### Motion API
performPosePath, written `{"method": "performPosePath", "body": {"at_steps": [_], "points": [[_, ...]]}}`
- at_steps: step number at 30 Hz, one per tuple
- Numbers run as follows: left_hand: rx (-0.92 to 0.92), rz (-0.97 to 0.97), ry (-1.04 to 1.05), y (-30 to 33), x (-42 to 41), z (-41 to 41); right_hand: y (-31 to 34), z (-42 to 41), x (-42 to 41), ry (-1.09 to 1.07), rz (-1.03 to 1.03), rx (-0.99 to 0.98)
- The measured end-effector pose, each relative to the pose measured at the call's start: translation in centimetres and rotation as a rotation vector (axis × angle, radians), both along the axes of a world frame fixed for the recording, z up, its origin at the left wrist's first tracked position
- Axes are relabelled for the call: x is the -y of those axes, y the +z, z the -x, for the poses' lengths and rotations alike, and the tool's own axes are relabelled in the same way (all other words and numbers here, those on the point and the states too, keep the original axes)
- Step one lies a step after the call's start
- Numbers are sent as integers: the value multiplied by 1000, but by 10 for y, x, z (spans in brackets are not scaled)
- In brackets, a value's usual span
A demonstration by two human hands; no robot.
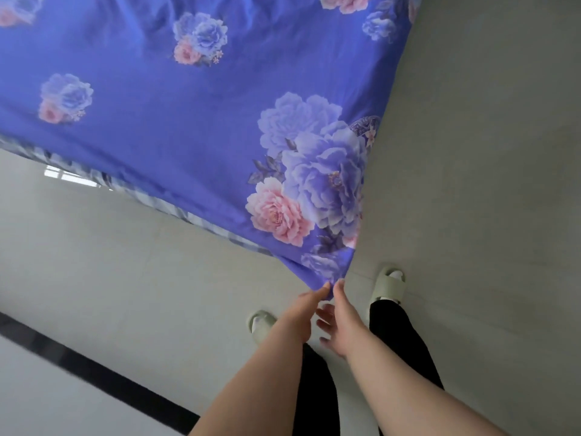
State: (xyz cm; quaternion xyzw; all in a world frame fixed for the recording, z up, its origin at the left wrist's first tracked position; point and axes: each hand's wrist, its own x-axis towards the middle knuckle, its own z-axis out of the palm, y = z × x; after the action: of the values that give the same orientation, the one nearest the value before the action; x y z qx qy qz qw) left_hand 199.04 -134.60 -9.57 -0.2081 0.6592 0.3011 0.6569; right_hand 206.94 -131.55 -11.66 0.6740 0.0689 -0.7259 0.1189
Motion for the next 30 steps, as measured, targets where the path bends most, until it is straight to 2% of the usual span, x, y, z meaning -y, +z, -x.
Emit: {"method": "performPosePath", "body": {"at_steps": [5,9,11,15,18,20,23,25,30], "points": [[143,-113,84,7,36,23,-4,27,14,-221,-178,155],[170,-282,201,14,29,68,-4,36,39,-462,-184,169],[122,-381,327,16,18,95,-6,41,46,-570,-172,153],[-79,-393,600,17,6,162,-11,44,34,-762,-182,182],[-184,-428,669,14,22,225,-26,33,23,-817,-187,303],[-281,-374,667,13,43,262,-42,31,18,-792,-188,415],[-398,-156,636,8,77,284,-51,49,30,-836,-207,478],[-383,-111,620,3,89,283,-44,82,49,-840,-156,357],[-303,-71,634,-26,101,282,-8,199,106,-696,175,-45]]}}
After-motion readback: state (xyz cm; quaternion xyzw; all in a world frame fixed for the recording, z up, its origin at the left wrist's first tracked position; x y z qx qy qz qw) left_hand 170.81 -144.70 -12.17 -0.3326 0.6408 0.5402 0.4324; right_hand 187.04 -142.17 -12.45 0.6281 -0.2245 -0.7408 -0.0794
